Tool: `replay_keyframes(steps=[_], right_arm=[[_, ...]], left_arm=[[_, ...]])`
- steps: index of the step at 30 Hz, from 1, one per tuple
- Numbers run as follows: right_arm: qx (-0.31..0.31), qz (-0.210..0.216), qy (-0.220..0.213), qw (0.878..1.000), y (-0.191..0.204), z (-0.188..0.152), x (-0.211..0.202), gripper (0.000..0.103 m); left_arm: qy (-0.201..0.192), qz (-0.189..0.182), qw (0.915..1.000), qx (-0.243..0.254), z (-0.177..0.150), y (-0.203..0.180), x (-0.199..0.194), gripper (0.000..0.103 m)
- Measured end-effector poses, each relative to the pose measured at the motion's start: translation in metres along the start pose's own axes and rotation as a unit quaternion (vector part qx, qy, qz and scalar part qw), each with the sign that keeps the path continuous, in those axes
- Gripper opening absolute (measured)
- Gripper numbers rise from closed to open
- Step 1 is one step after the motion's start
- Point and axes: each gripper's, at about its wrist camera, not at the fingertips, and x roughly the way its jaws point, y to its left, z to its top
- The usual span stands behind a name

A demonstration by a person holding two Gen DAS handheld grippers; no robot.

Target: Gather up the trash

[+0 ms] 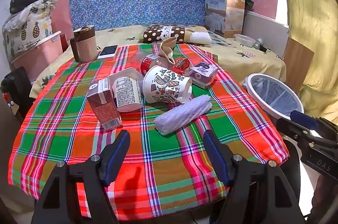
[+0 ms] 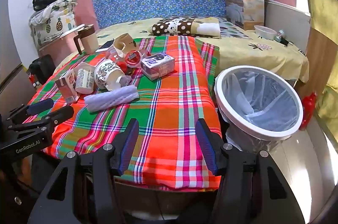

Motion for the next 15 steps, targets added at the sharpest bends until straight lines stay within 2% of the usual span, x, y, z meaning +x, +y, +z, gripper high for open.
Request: replay_keyframes(steps=[15], right_arm=[[-0.001,0.0,0.0,1.0,0.0004,0.0003,-0.0004,0.057]], left_arm=[[-0.002,0.0,1.0,-0.003,0.0034,0.0022,-0.0018,0.071]])
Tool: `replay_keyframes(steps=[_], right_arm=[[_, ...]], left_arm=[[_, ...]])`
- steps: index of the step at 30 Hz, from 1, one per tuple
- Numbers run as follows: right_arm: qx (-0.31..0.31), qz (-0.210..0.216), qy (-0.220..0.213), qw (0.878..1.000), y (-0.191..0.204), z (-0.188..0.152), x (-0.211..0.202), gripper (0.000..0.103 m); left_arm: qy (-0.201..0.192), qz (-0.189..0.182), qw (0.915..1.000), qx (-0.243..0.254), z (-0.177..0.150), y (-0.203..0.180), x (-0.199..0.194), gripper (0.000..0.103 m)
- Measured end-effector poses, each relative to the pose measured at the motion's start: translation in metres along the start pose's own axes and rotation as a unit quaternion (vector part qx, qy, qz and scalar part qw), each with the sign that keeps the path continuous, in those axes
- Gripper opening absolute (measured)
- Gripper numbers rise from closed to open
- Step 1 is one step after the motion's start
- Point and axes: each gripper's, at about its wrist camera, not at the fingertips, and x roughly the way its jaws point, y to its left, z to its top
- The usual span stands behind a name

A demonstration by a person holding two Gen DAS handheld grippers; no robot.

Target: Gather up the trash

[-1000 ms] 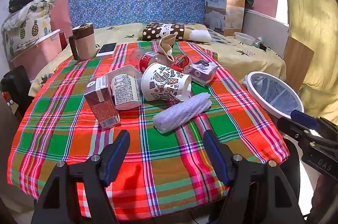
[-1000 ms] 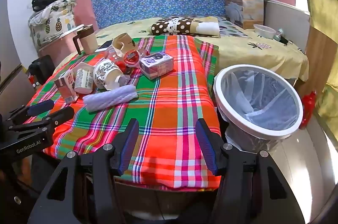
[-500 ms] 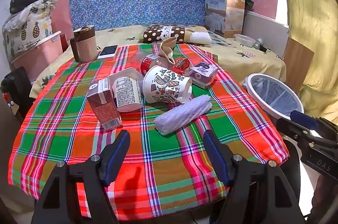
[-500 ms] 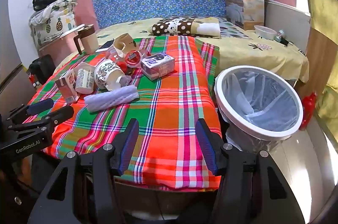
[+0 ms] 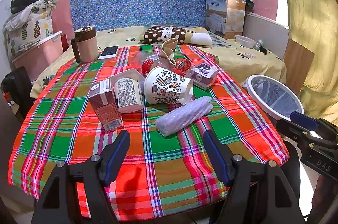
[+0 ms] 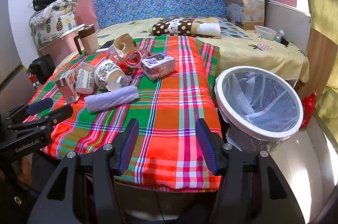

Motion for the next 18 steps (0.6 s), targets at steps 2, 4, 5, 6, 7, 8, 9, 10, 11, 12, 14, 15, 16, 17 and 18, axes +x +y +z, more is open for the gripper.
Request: replay_keyframes(steps=[2,4,5,6,7,8,9,10,11,12,14,15,16,17,18], right_arm=[[0.0,0.0,0.0,1.0,0.0019,0.0024,0.0015,0.057],[0.0,0.001,0.0,1.0,0.0023,0.0026,0.0016,0.057],[0.0,0.001,0.0,1.0,0.0019,0.0024,0.0014,0.057],[0.0,0.001,0.0,1.0,0.0027,0.0027,0.0013,0.057],[0.0,0.0,0.0,1.0,0.002,0.0024,0.0015,0.057],[0.0,0.0,0.0,1.0,0.0029,0.0028,0.0016,0.057],[0.0,0.0,0.0,1.0,0.0028,0.0029,0.0015,0.057],[0.0,0.0,0.0,1.0,0.0025,0.0027,0.0015,0.057],[0.0,0.0,0.0,1.0,0.0028,0.0028,0.0016,0.057],[0.0,0.0,0.0,1.0,0.0032,0.0031,0.0017,0.057],[0.0,0.0,0.0,1.0,0.0031,0.003,0.0015,0.057],[0.0,0.0,0.0,1.0,0.0034,0.0032,0.0015,0.057],[0.0,0.0,0.0,1.0,0.0026,0.0029,0.0016,0.057],[0.0,0.001,0.0,1.0,0.0031,0.0031,0.0017,0.057],[0.0,0.0,0.0,1.0,0.0028,0.0029,0.0016,0.057]], left_arm=[[0.0,0.0,1.0,0.0,-0.0002,-0.0001,0.0001,0.071],[0.0,0.0,1.0,0.0,-0.0005,-0.0001,0.0001,0.071],[0.0,0.0,1.0,0.0,-0.0003,-0.0001,0.0,0.071],[0.0,0.0,1.0,0.0,-0.0008,-0.0001,0.0001,0.071],[0.0,0.0,1.0,0.0,-0.0006,0.0,0.0001,0.071],[0.0,0.0,1.0,0.0,-0.0002,0.0004,-0.0001,0.071],[0.0,0.0,1.0,0.0,0.0003,0.0015,-0.0004,0.071],[0.0,0.0,1.0,0.0,-0.0004,0.0011,-0.0002,0.071],[-0.001,0.0,1.0,0.0,0.0,0.0013,-0.0005,0.071],[-0.001,0.0,1.0,0.0,-0.0003,0.0013,-0.0003,0.071],[0.0,0.0,1.0,0.0,-0.0003,0.0012,-0.0004,0.071],[-0.001,0.0,1.0,0.0,-0.0003,0.0013,-0.0004,0.071],[-0.001,0.0,1.0,0.0,-0.0003,0.0012,-0.0004,0.071],[-0.001,0.0,1.0,0.0,0.0005,0.0021,-0.0008,0.071],[-0.001,0.0,1.0,0.0,0.0013,0.0028,-0.0009,0.071]])
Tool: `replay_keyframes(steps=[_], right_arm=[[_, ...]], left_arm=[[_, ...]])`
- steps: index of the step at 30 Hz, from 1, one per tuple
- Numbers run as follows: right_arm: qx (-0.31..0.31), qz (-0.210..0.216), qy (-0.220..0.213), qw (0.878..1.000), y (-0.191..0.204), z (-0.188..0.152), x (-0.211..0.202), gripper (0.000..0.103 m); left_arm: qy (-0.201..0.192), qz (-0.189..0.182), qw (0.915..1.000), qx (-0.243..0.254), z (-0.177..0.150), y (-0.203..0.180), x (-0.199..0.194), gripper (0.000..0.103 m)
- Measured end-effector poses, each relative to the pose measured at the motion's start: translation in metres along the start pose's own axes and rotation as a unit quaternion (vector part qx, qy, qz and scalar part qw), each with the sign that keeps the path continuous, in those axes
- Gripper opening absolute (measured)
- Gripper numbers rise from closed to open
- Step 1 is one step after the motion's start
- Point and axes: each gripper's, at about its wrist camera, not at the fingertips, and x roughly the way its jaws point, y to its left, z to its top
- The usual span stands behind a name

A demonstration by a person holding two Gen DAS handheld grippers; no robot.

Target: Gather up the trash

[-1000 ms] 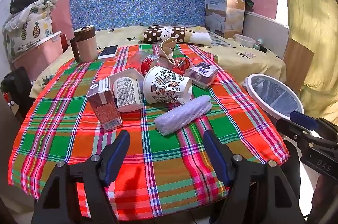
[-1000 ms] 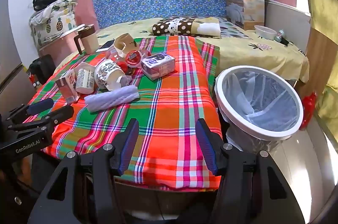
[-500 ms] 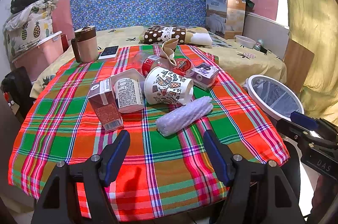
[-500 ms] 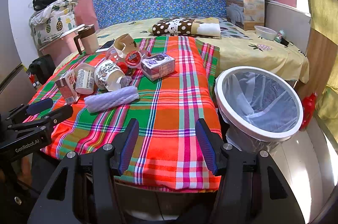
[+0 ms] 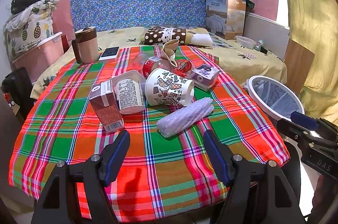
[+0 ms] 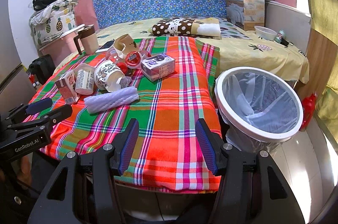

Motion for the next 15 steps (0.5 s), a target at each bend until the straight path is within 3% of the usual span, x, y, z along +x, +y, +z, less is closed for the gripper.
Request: replay_keyframes(steps=[15], right_arm=[[0.0,0.0,-0.001,1.0,0.0004,0.0011,-0.0002,0.057]], left_arm=[[-0.005,0.003,1.0,0.002,0.0032,0.0011,-0.0033,0.071]])
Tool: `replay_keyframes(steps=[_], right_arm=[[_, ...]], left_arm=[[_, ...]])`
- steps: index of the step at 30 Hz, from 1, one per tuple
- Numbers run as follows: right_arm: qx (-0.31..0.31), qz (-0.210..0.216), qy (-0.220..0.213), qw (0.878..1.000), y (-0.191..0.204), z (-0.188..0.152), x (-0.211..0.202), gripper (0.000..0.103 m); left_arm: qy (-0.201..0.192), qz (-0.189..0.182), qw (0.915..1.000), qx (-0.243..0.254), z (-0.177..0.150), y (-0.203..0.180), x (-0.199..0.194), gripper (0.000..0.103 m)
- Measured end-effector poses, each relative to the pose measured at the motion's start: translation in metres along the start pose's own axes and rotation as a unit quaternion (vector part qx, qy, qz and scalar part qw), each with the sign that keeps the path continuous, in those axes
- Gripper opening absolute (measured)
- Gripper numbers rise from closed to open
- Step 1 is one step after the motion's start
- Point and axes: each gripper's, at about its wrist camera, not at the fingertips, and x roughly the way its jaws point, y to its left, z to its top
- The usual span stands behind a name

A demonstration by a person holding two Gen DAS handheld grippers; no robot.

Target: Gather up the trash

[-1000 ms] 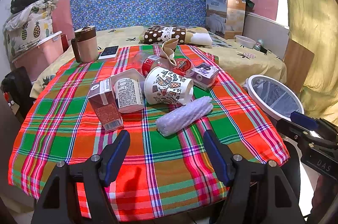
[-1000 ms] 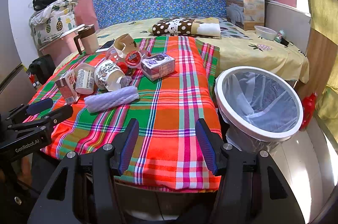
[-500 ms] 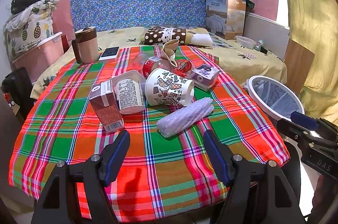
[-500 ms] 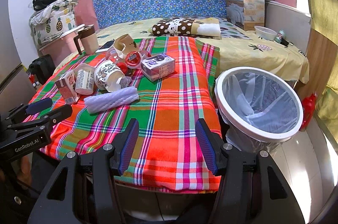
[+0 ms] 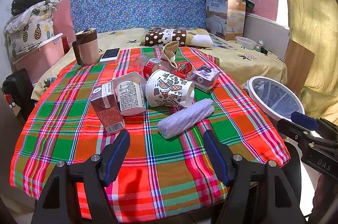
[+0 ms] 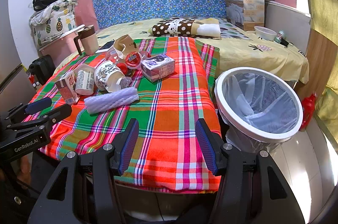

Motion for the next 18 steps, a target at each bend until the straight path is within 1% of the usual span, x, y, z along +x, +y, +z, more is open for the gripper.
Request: replay_keyframes(steps=[18], right_arm=[[0.0,0.004,-0.002,1.0,-0.0003,0.0016,0.0019,0.057]], left_arm=[[0.0,-0.001,1.0,0.0,-0.0016,0.0,0.0004,0.071]])
